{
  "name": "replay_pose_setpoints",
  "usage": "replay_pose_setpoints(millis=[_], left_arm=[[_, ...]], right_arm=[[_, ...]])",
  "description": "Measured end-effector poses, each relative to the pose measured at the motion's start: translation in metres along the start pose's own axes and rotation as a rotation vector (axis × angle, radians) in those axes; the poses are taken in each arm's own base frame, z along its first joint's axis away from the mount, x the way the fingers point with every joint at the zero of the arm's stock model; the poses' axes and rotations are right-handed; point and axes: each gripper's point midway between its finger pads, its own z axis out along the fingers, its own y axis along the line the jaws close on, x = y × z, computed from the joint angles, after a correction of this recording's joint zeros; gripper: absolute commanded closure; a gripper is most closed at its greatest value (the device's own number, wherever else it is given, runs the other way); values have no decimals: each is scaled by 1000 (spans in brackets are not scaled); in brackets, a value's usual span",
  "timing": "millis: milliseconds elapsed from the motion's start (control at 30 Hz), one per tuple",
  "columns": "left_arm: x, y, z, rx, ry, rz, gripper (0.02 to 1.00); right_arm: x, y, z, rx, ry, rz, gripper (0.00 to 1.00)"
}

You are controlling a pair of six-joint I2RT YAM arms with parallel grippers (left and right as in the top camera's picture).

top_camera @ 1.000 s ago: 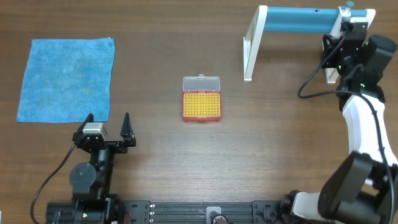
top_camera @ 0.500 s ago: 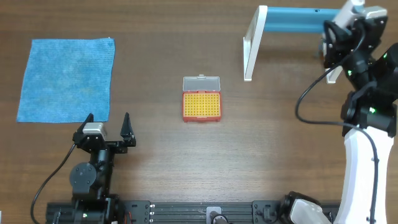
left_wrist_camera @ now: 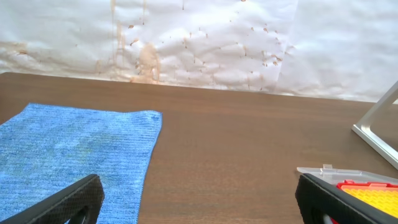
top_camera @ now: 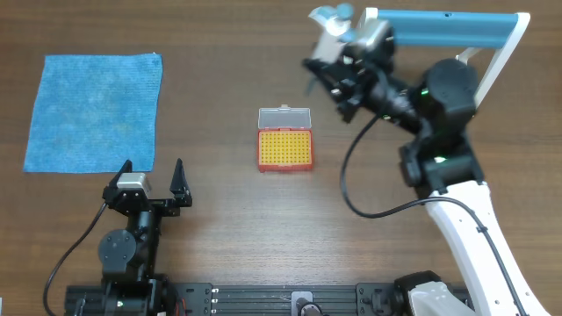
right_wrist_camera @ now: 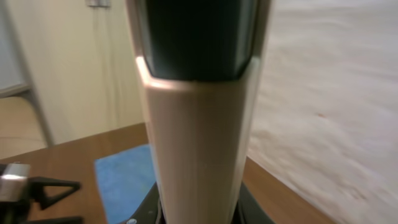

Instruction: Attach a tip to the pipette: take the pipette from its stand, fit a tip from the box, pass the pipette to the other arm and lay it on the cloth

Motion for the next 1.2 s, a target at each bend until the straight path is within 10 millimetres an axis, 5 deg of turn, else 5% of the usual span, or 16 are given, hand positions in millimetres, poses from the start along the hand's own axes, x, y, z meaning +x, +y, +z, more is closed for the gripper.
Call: replay_pose_setpoints(millis=[200,400,1000,1200], left_arm=[[0,0,0,0,0,0,20],[0,0,0,0,0,0,20],[0,0,0,0,0,0,20],[0,0,0,0,0,0,20]], right_arm=[[32,36,42,-143,31,6,923],[84,57,55,-211,115,-25,923],[184,45,47,-111,153,-83,923],[195,39,50,-93,167,-92,923]])
